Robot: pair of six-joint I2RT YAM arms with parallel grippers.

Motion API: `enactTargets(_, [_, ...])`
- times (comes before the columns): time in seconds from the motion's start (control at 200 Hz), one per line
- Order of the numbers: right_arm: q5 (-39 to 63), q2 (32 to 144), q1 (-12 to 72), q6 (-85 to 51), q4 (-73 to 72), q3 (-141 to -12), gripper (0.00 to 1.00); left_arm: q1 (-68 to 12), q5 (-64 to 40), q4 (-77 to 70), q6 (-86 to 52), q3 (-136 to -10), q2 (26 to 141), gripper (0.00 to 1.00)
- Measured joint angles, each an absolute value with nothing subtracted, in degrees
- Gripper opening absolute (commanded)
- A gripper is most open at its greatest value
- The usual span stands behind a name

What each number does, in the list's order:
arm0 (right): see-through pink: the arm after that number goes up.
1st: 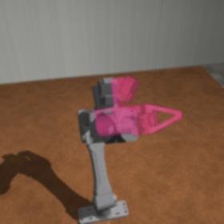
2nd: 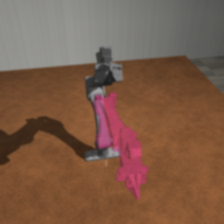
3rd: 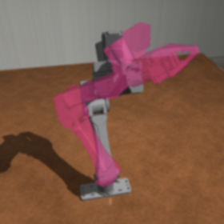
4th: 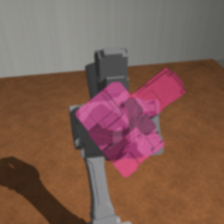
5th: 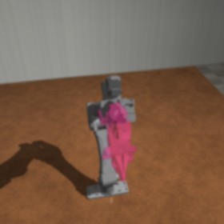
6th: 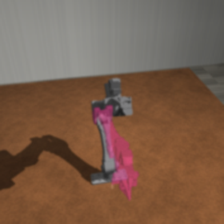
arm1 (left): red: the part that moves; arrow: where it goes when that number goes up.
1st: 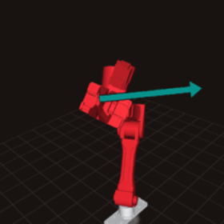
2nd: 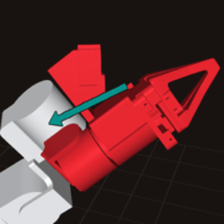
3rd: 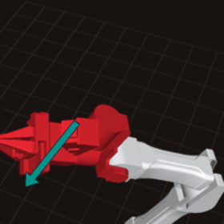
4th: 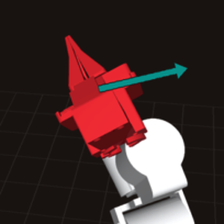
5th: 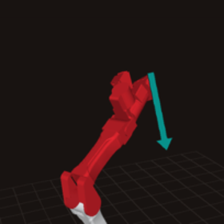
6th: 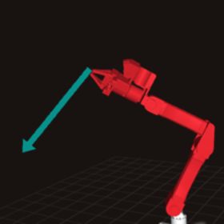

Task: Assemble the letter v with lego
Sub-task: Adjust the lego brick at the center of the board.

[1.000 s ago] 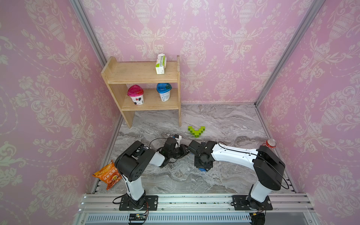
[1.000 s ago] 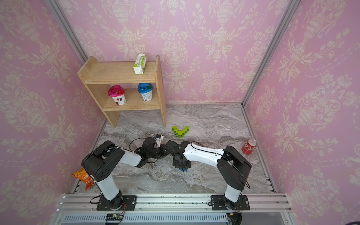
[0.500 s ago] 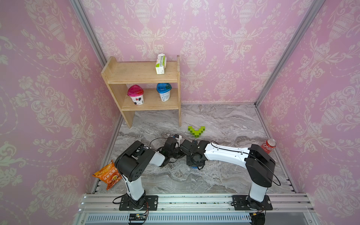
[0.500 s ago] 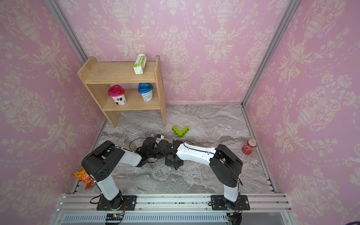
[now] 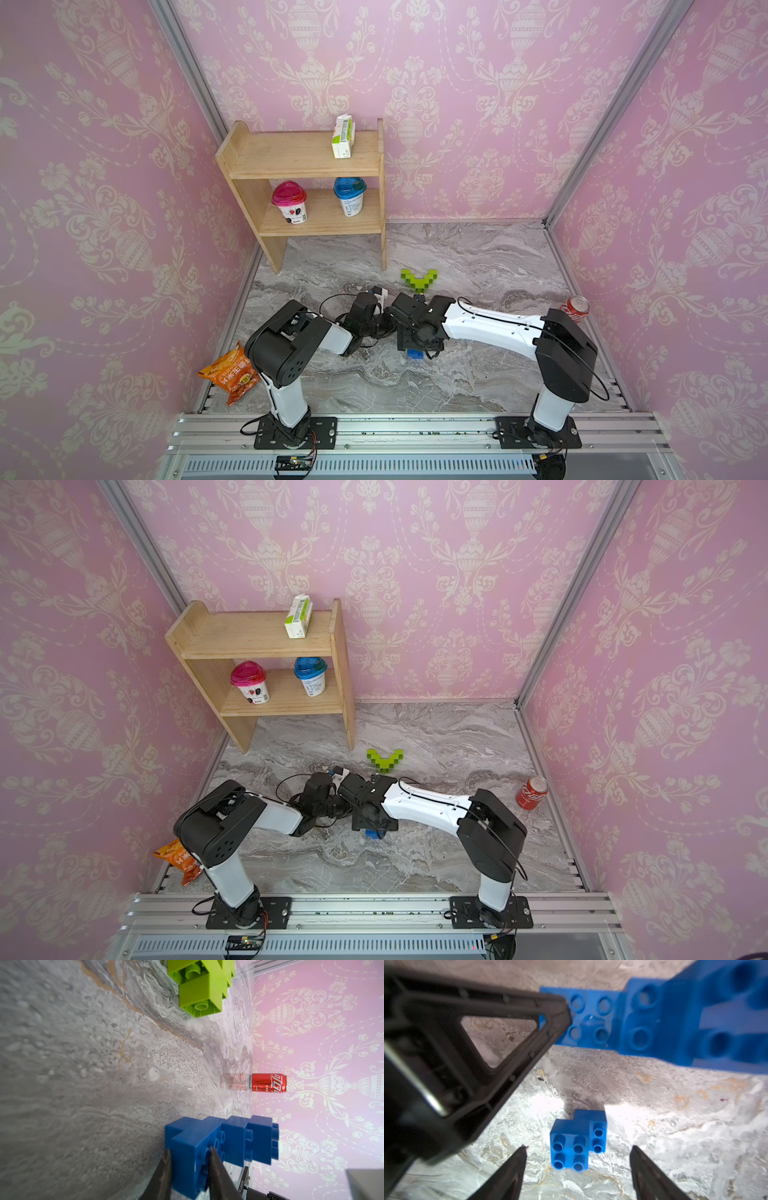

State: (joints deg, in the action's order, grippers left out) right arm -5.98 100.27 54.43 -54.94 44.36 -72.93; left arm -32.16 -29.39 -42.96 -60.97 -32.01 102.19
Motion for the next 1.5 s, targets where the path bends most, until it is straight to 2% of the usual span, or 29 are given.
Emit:
enactTargets(0.1, [-6.0, 93.7, 51.3, -51.8, 44.5, -70.9, 1.0, -32.4, -28.9, -42.6, -61.0, -32.0, 101.9, 0.23])
enactTargets(0.275, [-4.3, 83.1, 42.6, -43.6, 42.7, -64.8, 0.96, -33.1, -27.7, -42.1, -61.0, -32.0, 101.5, 0.23])
enactTargets(0.39, [0.6, 80.8, 36.0, -40.1, 39.1, -61.2, 0.91, -33.6, -26.8, -42.0, -61.0, -32.0, 101.3, 0.23])
enactTargets(0.5, [6.5, 82.3, 31.9, -38.1, 34.7, -60.0, 0.87, -34.1, -26.3, -42.1, -61.0, -32.0, 101.3, 0.24])
enactTargets(0.705, [15.9, 89.2, 29.6, -36.6, 26.7, -59.4, 0.8, -34.4, -25.8, -42.2, -61.2, -32.0, 101.3, 0.25])
enactTargets(0.921, [22.5, 94.6, 28.6, -36.1, 22.0, -59.2, 0.62, -34.7, -25.2, -42.3, -61.4, -32.0, 101.3, 0.27])
enactTargets(1.326, [26.2, 98.4, 28.5, -36.5, 18.4, -59.1, 0.51, -34.7, -25.1, -42.4, -61.5, -32.0, 101.3, 0.3])
enactTargets(1.501, [26.2, 98.4, 28.5, -37.1, 18.3, -59.1, 0.51, -34.7, -25.1, -42.4, -61.5, -32.0, 101.4, 0.32])
